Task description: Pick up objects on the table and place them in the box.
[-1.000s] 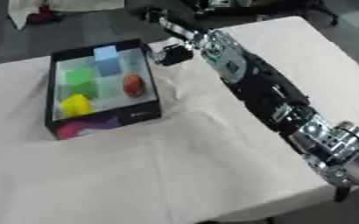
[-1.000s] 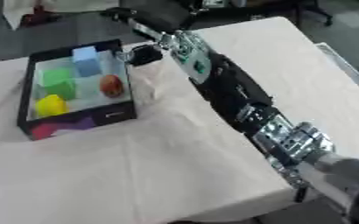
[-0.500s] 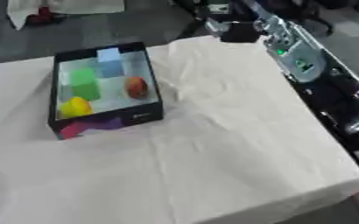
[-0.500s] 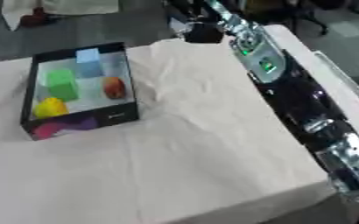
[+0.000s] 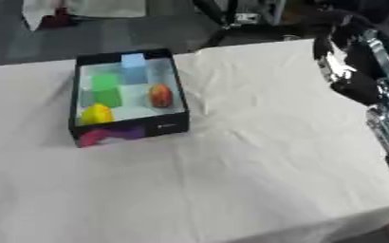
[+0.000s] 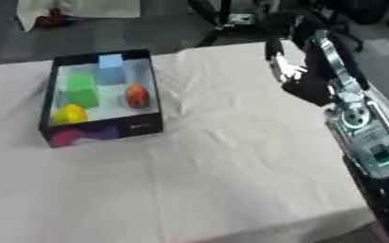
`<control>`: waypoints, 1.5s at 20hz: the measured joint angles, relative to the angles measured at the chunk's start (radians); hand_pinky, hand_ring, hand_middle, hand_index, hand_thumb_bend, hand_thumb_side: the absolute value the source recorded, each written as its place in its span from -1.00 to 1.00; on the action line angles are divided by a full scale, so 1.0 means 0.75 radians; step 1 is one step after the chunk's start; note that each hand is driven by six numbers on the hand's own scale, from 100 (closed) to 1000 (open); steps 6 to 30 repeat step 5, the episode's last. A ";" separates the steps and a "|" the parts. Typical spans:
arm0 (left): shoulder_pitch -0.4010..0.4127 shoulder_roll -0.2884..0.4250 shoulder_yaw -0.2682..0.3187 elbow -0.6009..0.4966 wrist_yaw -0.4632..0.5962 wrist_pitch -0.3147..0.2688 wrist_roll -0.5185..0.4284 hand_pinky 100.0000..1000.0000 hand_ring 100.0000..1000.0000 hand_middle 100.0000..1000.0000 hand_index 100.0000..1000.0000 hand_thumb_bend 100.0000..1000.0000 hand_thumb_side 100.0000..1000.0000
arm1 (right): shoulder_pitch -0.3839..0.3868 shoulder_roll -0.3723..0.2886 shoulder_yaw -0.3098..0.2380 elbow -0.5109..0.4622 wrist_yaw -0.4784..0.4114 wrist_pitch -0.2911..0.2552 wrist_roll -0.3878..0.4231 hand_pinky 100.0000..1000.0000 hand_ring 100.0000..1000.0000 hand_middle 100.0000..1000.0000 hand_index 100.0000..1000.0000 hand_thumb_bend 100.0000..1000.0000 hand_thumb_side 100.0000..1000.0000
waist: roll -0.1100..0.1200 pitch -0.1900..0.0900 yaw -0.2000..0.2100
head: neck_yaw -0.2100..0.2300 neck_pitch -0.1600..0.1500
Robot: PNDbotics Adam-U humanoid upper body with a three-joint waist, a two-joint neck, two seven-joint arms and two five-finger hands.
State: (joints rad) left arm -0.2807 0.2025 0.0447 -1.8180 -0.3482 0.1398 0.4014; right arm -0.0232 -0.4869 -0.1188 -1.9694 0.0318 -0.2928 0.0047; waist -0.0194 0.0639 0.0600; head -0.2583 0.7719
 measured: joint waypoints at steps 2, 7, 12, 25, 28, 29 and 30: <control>0.006 0.000 0.000 0.003 0.005 0.001 0.002 0.32 0.07 0.15 0.60 -1.00 0.76 | 0.040 0.069 -0.008 -0.005 0.051 -0.008 -0.001 0.64 0.57 0.38 0.55 -1.00 -0.10 | 0.000 -0.002 -0.006 | 0.007 0.000; 0.012 0.000 0.000 0.009 0.008 0.001 0.002 0.32 0.08 0.16 0.60 -1.00 0.76 | 0.080 0.149 -0.007 -0.008 0.101 -0.019 0.010 0.63 0.57 0.38 0.57 -1.00 -0.10 | 0.000 -0.003 -0.011 | 0.015 0.000; 0.012 0.000 0.000 0.009 0.008 0.001 0.002 0.32 0.08 0.16 0.60 -1.00 0.76 | 0.080 0.149 -0.007 -0.008 0.101 -0.019 0.010 0.63 0.57 0.38 0.57 -1.00 -0.10 | 0.000 -0.003 -0.011 | 0.015 0.000; 0.012 0.000 0.000 0.009 0.008 0.001 0.002 0.32 0.08 0.16 0.60 -1.00 0.76 | 0.080 0.149 -0.007 -0.008 0.101 -0.019 0.010 0.63 0.57 0.38 0.57 -1.00 -0.10 | 0.000 -0.003 -0.011 | 0.015 0.000; 0.012 0.000 0.000 0.009 0.008 0.001 0.002 0.32 0.08 0.16 0.60 -1.00 0.76 | 0.080 0.149 -0.007 -0.008 0.101 -0.019 0.010 0.63 0.57 0.38 0.57 -1.00 -0.10 | 0.000 -0.003 -0.011 | 0.015 0.000; 0.012 0.000 0.000 0.009 0.008 0.001 0.002 0.32 0.08 0.16 0.60 -1.00 0.76 | 0.080 0.149 -0.007 -0.008 0.101 -0.019 0.010 0.63 0.57 0.38 0.57 -1.00 -0.10 | 0.000 -0.003 -0.011 | 0.015 0.000; 0.012 0.000 0.000 0.009 0.008 0.001 0.002 0.32 0.08 0.16 0.60 -1.00 0.76 | 0.080 0.149 -0.007 -0.008 0.101 -0.019 0.010 0.63 0.57 0.38 0.57 -1.00 -0.10 | 0.000 -0.003 -0.011 | 0.015 0.000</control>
